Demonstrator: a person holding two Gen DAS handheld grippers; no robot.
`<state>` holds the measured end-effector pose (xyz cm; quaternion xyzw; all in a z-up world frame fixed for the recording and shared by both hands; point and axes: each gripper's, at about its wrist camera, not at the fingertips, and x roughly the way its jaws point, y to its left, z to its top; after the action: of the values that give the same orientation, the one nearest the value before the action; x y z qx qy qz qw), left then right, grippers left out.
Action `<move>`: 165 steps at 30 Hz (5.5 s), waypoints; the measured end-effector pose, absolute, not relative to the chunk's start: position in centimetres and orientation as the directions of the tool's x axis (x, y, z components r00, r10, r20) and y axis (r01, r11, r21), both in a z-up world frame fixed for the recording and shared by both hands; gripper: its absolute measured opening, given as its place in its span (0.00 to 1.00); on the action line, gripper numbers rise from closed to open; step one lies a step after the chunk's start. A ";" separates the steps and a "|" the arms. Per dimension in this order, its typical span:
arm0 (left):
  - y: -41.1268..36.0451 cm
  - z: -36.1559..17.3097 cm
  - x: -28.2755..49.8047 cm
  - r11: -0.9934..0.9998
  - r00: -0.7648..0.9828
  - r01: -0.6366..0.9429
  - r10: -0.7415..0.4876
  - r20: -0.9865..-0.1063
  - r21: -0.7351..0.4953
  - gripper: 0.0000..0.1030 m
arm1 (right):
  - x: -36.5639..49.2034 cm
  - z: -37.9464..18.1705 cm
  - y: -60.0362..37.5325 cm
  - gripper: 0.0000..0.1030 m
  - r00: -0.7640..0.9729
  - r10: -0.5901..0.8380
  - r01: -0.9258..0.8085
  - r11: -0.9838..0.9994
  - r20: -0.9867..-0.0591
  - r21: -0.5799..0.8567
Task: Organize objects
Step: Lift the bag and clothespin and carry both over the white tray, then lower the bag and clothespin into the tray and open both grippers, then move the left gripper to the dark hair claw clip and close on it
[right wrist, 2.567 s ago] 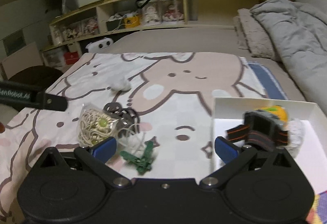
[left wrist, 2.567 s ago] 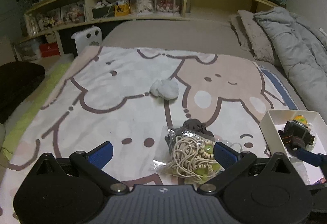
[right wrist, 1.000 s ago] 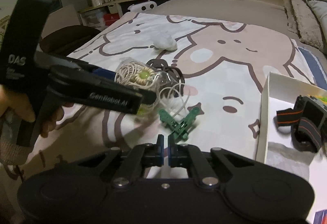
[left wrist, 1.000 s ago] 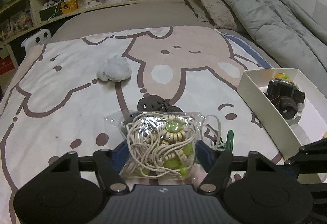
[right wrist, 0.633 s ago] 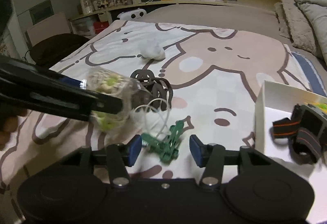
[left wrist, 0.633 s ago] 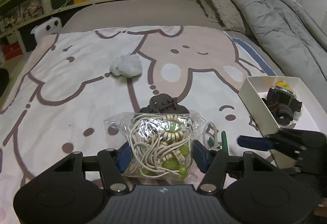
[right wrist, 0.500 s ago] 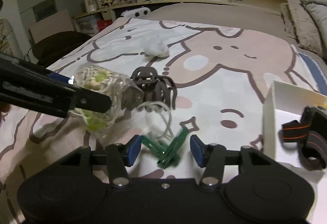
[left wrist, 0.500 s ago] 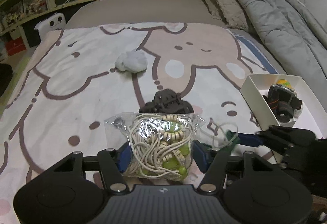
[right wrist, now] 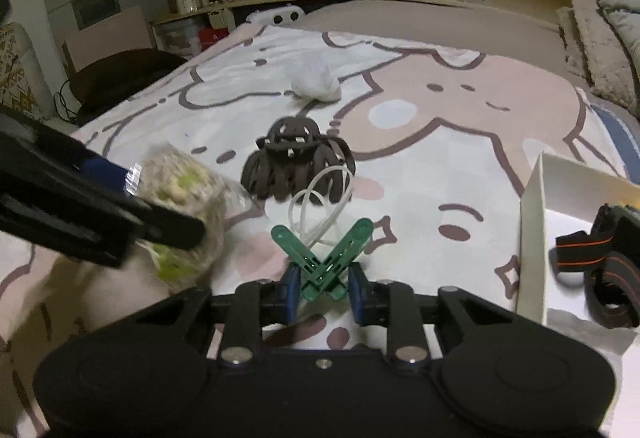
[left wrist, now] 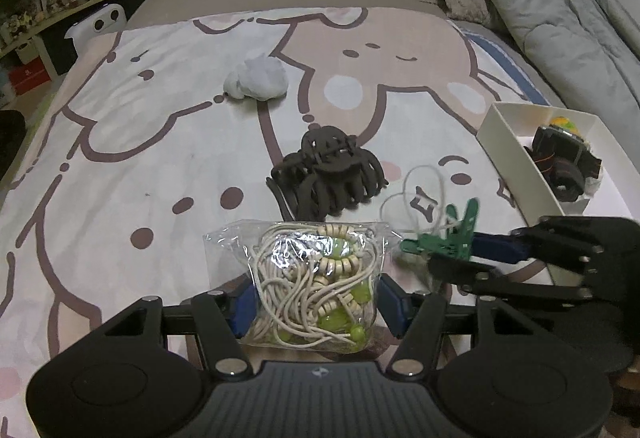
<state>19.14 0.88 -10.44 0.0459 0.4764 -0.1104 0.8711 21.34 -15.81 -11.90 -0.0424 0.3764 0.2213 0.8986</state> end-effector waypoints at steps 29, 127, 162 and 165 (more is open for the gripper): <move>-0.8 -2.2 15.5 0.968 0.733 0.221 -0.245 -0.635 -0.118 0.59 | 18.0 -1.8 -22.4 0.25 0.796 0.299 -0.275 0.953 -0.525 0.126; -27.2 -8.2 18.7 0.876 0.490 0.452 -0.403 -0.773 -0.170 0.61 | 18.9 -5.4 -44.7 0.32 0.734 -0.028 0.243 0.944 -0.679 0.224; -16.6 -6.2 15.5 0.939 0.611 0.327 -0.293 -0.736 -0.103 1.00 | 12.4 -3.0 -41.5 1.00 0.730 -0.199 0.299 0.953 -0.653 0.043; -15.9 -6.3 15.4 0.943 0.613 0.317 -0.286 -0.737 -0.103 1.00 | 12.3 -3.2 -41.2 1.00 0.724 -0.210 0.300 0.953 -0.656 0.026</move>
<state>15.38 -15.92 -6.35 0.0189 0.4068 -0.1679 0.8978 12.34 -41.21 -3.22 0.0653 0.3446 -0.1378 0.9263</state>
